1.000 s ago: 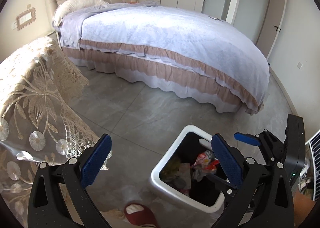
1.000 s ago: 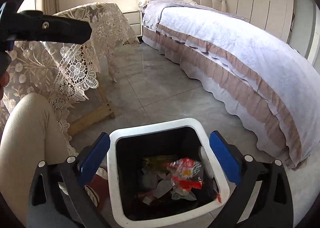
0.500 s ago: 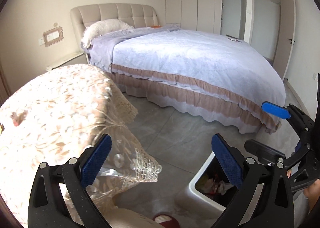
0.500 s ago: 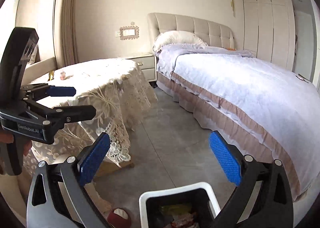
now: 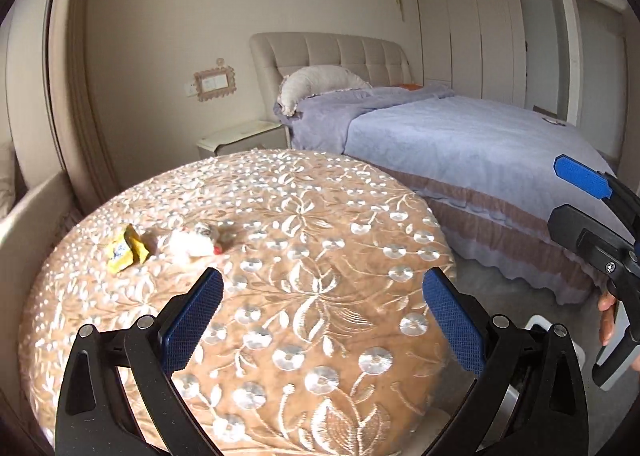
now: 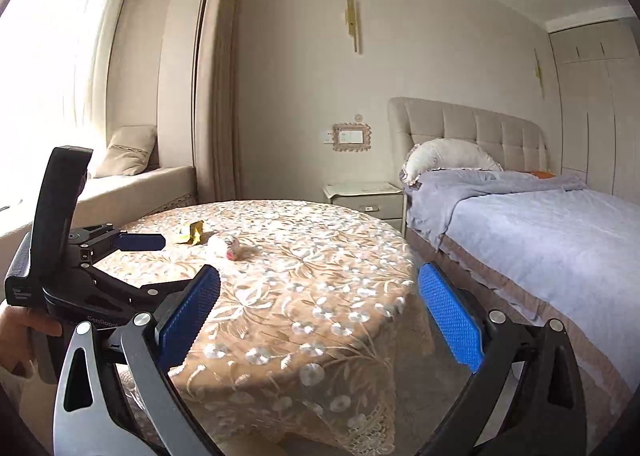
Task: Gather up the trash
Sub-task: 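Move both grippers back toward the yellow chip bag and white plastic bag, then grasp the yellow chip bag with the left gripper while the right grasps the white plastic bag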
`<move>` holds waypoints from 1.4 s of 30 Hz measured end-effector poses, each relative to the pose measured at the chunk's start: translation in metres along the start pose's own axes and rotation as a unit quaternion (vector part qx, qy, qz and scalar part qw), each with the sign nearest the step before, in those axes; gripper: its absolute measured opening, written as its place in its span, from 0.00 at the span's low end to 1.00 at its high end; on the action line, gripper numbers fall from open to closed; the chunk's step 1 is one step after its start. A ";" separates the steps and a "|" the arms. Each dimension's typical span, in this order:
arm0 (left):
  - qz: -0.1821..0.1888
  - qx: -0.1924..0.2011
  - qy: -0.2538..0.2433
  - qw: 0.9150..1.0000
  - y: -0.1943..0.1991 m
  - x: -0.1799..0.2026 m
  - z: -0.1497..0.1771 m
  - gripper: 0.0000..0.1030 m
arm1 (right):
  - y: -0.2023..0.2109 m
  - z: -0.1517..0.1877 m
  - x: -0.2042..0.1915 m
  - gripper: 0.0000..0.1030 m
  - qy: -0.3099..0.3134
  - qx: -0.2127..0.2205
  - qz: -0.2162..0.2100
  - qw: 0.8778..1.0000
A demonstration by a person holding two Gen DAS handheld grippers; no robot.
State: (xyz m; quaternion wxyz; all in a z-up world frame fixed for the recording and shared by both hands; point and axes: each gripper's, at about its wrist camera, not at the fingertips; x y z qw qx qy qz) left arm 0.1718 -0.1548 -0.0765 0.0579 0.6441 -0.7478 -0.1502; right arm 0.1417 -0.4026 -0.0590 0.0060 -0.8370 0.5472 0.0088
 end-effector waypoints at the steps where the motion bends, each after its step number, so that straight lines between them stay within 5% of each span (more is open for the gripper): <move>1: -0.012 0.001 0.002 1.000 0.001 -0.012 -0.001 0.95 | -0.010 -0.004 -0.009 0.96 0.003 0.000 -0.015 1.000; 9: -0.070 0.018 0.009 0.997 0.005 -0.105 -0.007 0.95 | -0.089 -0.019 -0.074 0.96 0.052 -0.001 -0.077 0.996; 18: -0.116 -0.032 0.010 0.993 -0.031 -0.174 0.010 0.95 | -0.184 -0.005 -0.115 0.96 0.066 -0.075 -0.120 0.988; 32: -0.097 -0.056 0.068 0.991 -0.091 -0.246 0.019 0.95 | -0.279 0.027 -0.150 0.96 0.133 -0.157 -0.158 0.966; 42: -0.079 -0.142 0.078 0.984 -0.162 -0.268 0.026 0.95 | -0.318 0.045 -0.162 0.96 0.192 -0.195 -0.169 0.947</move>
Point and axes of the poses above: each gripper's, at about its wrist camera, not at the fingertips, and y roughly against the way its jaws point, x to its right, z to its underside, and after that the axes turned 12 degrees about x, right-handed
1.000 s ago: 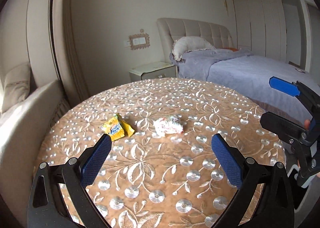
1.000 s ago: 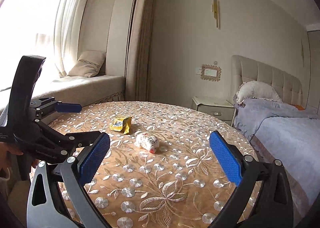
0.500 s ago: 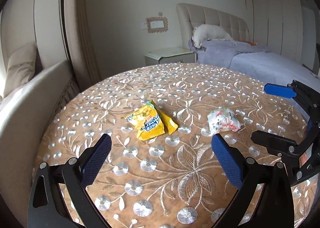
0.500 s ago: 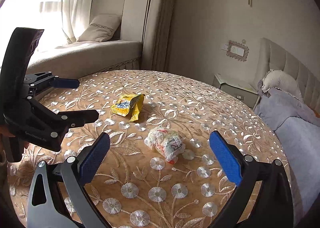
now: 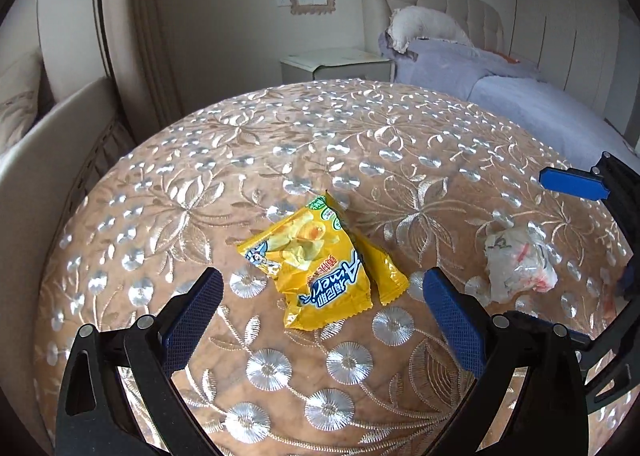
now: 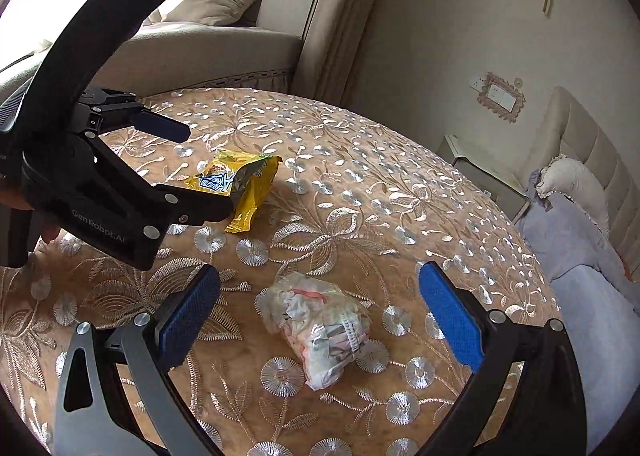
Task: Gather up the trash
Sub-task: 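Grasp the yellow chip bag with the left gripper while the right grasps the white plastic bag, then carry the chip bag and plastic bag with both grippers over the bin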
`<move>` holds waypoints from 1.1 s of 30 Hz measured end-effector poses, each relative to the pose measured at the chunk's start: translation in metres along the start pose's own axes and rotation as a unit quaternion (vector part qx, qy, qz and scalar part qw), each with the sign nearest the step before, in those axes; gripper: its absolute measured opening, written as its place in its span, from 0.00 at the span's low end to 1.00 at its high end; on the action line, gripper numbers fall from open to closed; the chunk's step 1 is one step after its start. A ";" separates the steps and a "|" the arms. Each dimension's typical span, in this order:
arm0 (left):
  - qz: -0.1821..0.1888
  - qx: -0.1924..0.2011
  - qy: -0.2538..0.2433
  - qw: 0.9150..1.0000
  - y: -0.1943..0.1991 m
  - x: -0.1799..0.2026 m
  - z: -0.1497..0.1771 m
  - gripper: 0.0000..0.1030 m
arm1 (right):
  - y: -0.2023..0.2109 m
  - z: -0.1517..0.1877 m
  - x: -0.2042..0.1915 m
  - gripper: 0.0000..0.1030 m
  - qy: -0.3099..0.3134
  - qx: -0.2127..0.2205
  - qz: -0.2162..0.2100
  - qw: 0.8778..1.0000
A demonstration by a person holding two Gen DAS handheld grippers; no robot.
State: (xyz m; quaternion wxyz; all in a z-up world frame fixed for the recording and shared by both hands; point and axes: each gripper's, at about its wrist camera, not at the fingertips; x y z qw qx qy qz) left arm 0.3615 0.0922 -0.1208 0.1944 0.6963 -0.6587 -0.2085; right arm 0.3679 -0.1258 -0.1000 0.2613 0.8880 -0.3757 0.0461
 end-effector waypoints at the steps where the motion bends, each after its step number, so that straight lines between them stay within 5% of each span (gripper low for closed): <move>1: -0.003 -0.014 -0.001 1.000 -0.009 -0.001 -0.001 0.95 | -0.001 0.000 0.000 0.96 0.001 0.002 -0.002 1.000; 4: 0.012 -0.073 0.013 0.997 -0.038 -0.007 0.003 0.77 | -0.004 -0.001 0.001 0.96 0.000 0.002 -0.008 1.000; 6: 0.009 -0.059 0.006 0.998 -0.036 -0.004 0.001 0.49 | -0.008 -0.001 0.002 0.96 -0.001 -0.006 -0.014 1.000; 9: 0.028 -0.054 0.014 0.998 -0.033 0.000 0.003 0.36 | -0.012 0.002 0.002 0.96 0.005 -0.020 -0.016 1.000; 16: 0.053 0.022 0.010 0.998 0.018 0.020 -0.001 0.34 | -0.016 0.010 0.010 0.94 0.003 -0.044 -0.001 0.999; 20: 0.061 0.035 0.023 0.997 0.041 0.023 0.006 0.34 | -0.026 0.013 0.012 0.54 -0.007 -0.081 -0.007 0.997; 27: 0.066 0.057 0.033 0.996 0.080 0.028 0.014 0.34 | -0.024 0.012 0.007 0.48 -0.018 -0.106 0.000 0.994; 33: 0.084 0.071 0.031 0.994 0.122 0.043 0.025 0.34 | 0.048 -0.001 0.001 0.48 -0.037 -0.031 0.022 0.999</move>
Point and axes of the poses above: each gripper's, at about its wrist camera, not at the fingertips, and y roughly against the way its jaws point, x to its right, z to its underside, and after that the axes turned 12 degrees about x, right-handed
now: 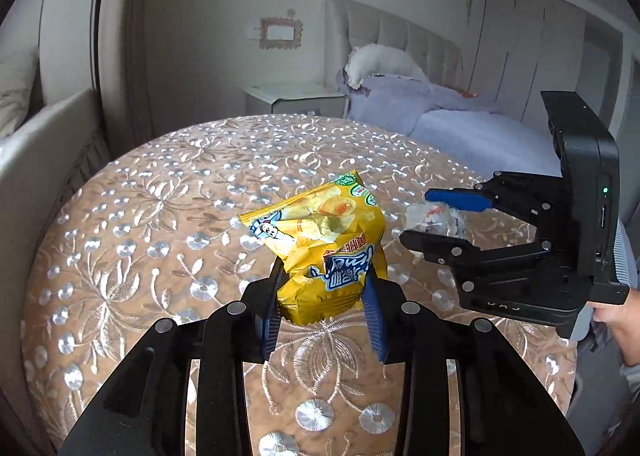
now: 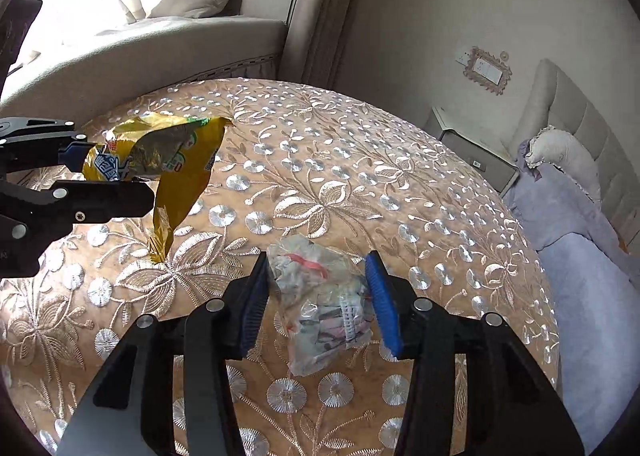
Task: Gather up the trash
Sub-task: 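Carry the chip bag and plastic bag with both grippers over the bin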
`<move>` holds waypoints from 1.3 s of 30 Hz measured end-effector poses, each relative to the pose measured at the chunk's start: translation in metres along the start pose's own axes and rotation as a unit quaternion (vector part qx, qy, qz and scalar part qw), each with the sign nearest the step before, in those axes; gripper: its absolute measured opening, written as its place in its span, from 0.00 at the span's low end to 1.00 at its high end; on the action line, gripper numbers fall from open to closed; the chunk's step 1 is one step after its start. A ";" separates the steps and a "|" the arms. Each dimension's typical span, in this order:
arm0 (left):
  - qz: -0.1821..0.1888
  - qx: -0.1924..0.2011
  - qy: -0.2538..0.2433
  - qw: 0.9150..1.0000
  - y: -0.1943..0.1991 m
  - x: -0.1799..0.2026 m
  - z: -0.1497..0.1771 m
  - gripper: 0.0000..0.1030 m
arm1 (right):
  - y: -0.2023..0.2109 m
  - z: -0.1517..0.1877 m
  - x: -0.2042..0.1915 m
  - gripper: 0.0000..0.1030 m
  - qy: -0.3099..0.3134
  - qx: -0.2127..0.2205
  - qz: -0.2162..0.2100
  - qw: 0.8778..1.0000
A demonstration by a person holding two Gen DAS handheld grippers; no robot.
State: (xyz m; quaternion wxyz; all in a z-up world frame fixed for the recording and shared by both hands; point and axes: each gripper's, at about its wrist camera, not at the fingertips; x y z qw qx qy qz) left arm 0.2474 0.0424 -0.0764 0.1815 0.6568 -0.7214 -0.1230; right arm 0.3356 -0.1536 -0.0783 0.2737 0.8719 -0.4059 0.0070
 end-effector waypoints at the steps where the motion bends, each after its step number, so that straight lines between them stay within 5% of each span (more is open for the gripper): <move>1: 0.005 0.003 -0.002 1.000 0.007 0.006 0.001 0.34 | 0.017 0.000 0.000 0.48 -0.004 0.011 0.005 1.000; 9: 0.099 -0.001 -0.026 0.995 0.039 0.089 0.021 0.34 | 0.148 0.030 0.000 0.48 -0.031 0.063 0.080 0.994; 18: 0.216 -0.020 -0.064 0.974 0.053 0.208 0.055 0.34 | 0.255 0.106 0.012 0.48 -0.079 0.052 0.195 0.976; 31: 0.370 -0.081 -0.126 0.917 0.038 0.370 0.122 0.34 | 0.357 0.238 0.045 0.48 -0.182 0.002 0.345 0.921; 39: 0.420 -0.148 -0.183 0.876 0.013 0.449 0.184 0.34 | 0.384 0.303 0.066 0.48 -0.242 -0.027 0.382 0.891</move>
Point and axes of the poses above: each gripper's, at about its wrist camera, not at the fingertips, and y roughly against the way its jaws point, x to its right, z to its underside, and after that the axes turned 12 degrees about x, right-handed
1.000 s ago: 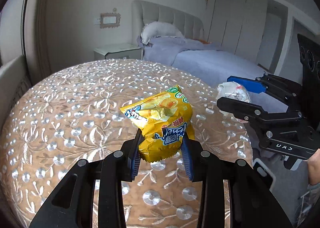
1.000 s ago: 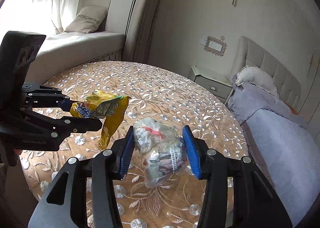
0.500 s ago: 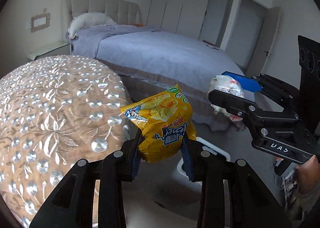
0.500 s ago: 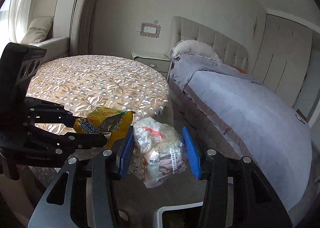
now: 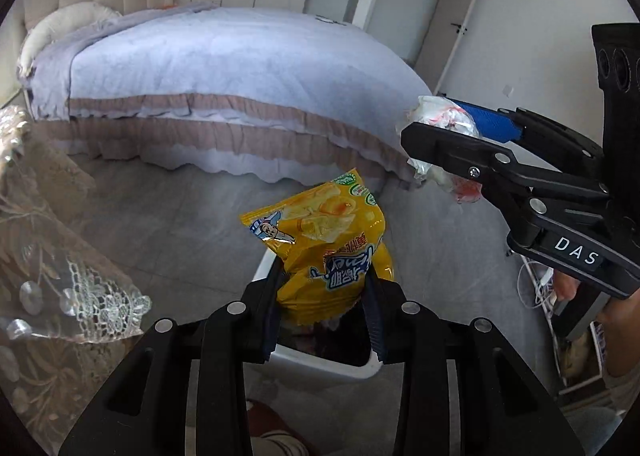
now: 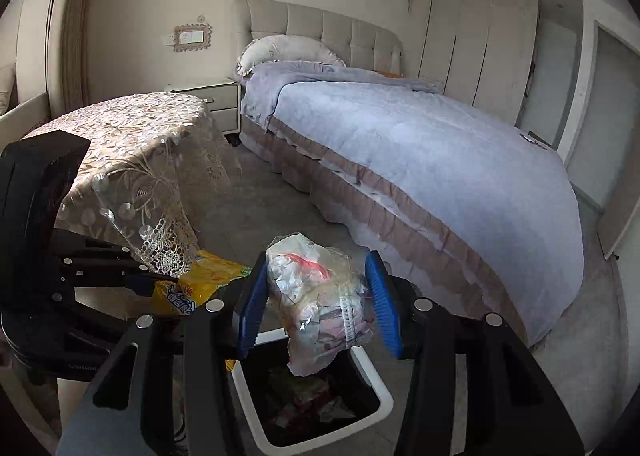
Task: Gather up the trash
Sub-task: 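Carry the chip bag and plastic bag with both grippers over the bin, then open both grippers to drop the bags into the bin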
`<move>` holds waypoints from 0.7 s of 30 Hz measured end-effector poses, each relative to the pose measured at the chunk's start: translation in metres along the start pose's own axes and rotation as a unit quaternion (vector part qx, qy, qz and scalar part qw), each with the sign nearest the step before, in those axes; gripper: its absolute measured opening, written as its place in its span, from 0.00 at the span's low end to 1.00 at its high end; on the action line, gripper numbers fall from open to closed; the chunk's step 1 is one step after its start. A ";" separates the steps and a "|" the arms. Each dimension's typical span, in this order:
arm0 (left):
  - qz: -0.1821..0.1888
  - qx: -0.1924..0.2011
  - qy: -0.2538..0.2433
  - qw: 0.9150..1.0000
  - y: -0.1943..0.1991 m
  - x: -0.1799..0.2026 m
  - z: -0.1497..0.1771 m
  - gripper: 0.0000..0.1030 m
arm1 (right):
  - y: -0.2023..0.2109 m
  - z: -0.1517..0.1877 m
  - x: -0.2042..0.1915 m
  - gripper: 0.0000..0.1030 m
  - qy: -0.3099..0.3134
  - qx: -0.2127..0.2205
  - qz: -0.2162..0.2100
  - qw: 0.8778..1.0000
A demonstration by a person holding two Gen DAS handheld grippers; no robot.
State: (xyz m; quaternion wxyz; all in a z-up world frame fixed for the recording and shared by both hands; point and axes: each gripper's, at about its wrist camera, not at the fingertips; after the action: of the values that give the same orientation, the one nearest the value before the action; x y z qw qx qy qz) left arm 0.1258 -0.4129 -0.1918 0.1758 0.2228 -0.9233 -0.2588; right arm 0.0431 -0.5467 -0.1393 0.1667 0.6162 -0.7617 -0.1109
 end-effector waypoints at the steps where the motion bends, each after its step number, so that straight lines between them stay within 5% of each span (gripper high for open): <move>1: 0.007 -0.008 -0.008 1.000 -0.009 0.003 0.002 0.34 | -0.003 0.005 0.004 0.48 -0.003 -0.006 0.002 1.000; 14: 0.024 -0.113 -0.037 0.993 -0.102 0.020 0.016 0.38 | -0.034 0.047 0.055 0.48 -0.024 -0.058 0.012 0.998; 15: 0.023 -0.116 -0.039 0.992 -0.105 0.023 0.017 0.56 | -0.035 0.050 0.057 0.48 -0.028 -0.060 0.011 0.998; 16: 0.013 -0.112 -0.043 0.993 -0.108 0.025 0.019 0.90 | -0.037 0.052 0.060 0.48 -0.031 -0.063 0.010 0.997; 21: -0.030 -0.110 -0.044 0.993 -0.118 0.021 0.020 0.95 | -0.046 0.065 0.072 0.48 -0.046 -0.077 0.006 0.996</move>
State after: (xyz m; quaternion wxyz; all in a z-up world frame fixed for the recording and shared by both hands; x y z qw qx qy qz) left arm 0.1369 -0.5058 -0.2688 0.1504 0.2180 -0.8890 -0.3735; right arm 0.0455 -0.6295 -0.2076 0.1794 0.5914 -0.7612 -0.1965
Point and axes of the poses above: each gripper's, at about its wrist camera, not at the fingertips, and y roughly against the way its jaws point, x to its right, z to its underside, and after that the axes turned 12 degrees about x, right-handed
